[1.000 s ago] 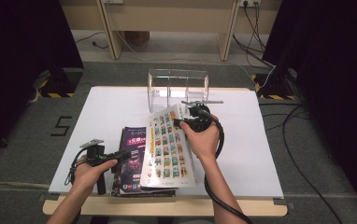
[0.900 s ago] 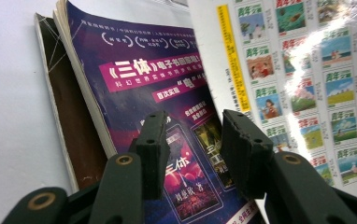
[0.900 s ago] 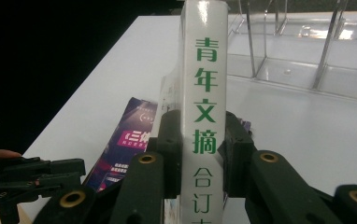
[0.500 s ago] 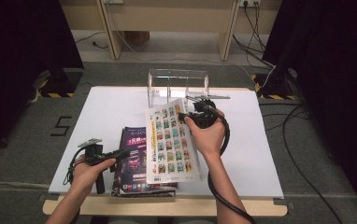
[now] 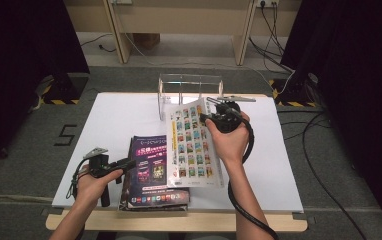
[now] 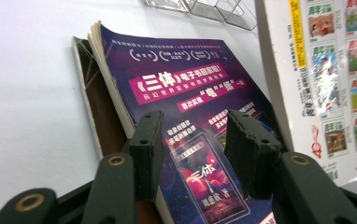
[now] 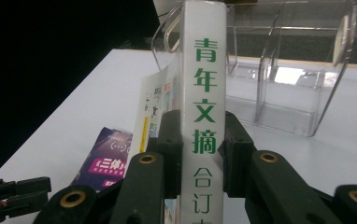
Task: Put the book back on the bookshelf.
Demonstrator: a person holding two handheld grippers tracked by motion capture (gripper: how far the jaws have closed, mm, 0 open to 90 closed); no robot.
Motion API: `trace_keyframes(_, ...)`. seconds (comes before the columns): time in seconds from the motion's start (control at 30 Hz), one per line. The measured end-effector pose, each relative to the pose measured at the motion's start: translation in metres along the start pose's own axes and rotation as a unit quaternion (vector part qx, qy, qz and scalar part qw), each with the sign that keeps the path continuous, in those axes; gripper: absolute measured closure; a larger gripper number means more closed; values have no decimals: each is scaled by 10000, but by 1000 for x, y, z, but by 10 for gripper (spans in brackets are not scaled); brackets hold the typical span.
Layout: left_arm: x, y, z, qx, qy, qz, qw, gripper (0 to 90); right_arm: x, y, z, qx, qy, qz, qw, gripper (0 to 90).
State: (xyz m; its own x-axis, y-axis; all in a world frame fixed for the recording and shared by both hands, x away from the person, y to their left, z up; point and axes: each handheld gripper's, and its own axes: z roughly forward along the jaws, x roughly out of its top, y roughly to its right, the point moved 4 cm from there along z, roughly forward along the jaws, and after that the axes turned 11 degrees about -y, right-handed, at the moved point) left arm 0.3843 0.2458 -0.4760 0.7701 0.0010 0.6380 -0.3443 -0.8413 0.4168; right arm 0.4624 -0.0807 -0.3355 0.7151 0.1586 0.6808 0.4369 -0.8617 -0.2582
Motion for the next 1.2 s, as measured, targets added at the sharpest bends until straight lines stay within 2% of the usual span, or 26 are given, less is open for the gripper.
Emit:
trace_keyframes(0.13, 1, -1, -2, 105, 50, 64, 9999, 546, 4, 2, -5, -96, 71, -7, 9999, 740)
trace_keyframes(0.27, 1, -2, -2, 108, 35, 54, 9999, 544, 9, 6, -11, -222, 142, -13, 9997, 739)
trace_keyframes(0.33, 1, -1, -1, 85, 32, 39, 10000, 544, 13, 8, -14, -328, 149, -124, 9993, 739)
trace_keyframes(0.5, 1, -2, -1, 90, 16, 45, 9999, 543, 18, 13, -20, -455, 181, -181, 9986, 740)
trace_keyframes(0.57, 1, -2, -1, 95, 12, 49, 9999, 543, 21, 15, -23, -580, 198, -199, 9979, 740)
trace_keyframes(0.6, 0, -2, -1, 95, 10, 47, 9999, 544, 23, 17, -26, -704, 241, -167, 9971, 740)
trace_keyframes(0.67, 1, -2, -1, 96, 8, 46, 9999, 543, 25, 19, -28, -756, 278, -154, 9966, 740)
trace_keyframes(0.9, 1, -3, -1, 102, 3, 46, 9999, 543, 32, 29, -38, -1191, 471, 41, 9918, 740)
trace_keyframes(1.07, 0, -4, -1, 105, 4, 25, 9999, 542, 38, 39, -40, -1289, 484, 236, 9902, 740)
trace_keyframes(1.2, 0, -4, -1, 107, 2, 7, 9999, 542, 41, 47, -41, -1420, 551, 398, 9875, 739)
